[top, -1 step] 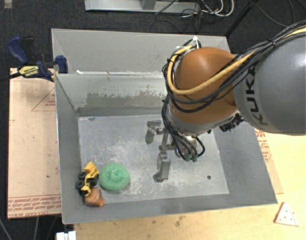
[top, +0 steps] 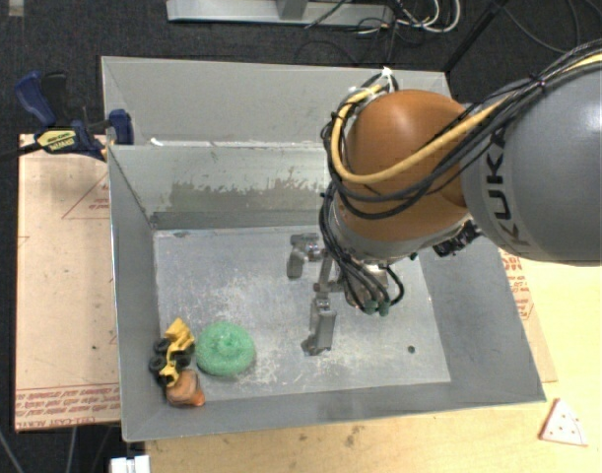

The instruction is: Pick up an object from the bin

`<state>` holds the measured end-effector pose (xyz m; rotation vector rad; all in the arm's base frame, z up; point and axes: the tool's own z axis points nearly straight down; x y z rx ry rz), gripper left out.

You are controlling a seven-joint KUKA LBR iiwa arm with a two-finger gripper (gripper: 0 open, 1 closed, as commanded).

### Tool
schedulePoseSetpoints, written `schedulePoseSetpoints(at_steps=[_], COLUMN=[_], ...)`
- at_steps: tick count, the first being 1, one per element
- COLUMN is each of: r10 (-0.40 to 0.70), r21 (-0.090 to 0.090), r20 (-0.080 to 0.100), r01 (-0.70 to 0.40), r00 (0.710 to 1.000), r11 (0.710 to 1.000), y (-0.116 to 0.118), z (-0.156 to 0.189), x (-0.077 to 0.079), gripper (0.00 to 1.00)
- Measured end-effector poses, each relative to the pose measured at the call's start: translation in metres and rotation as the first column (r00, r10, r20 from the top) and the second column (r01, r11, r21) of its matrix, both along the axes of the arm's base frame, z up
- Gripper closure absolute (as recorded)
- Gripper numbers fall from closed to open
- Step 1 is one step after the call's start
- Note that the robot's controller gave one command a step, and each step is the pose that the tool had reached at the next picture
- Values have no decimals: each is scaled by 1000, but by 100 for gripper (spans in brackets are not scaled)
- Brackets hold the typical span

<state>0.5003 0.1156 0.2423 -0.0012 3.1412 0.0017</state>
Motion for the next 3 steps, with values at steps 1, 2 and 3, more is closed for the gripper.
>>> schedulePoseSetpoints(at_steps=[1,2,3], r10=[38,86,198], r21=[1,1,1], r20=[9,4,1], r01=[-38,-87,-198], r00=[999,996,980], r11=[999,996,980], y=[25,46,79], z=[-43,-105,-128], x=[5,0,14], gripper=[0,0,100])
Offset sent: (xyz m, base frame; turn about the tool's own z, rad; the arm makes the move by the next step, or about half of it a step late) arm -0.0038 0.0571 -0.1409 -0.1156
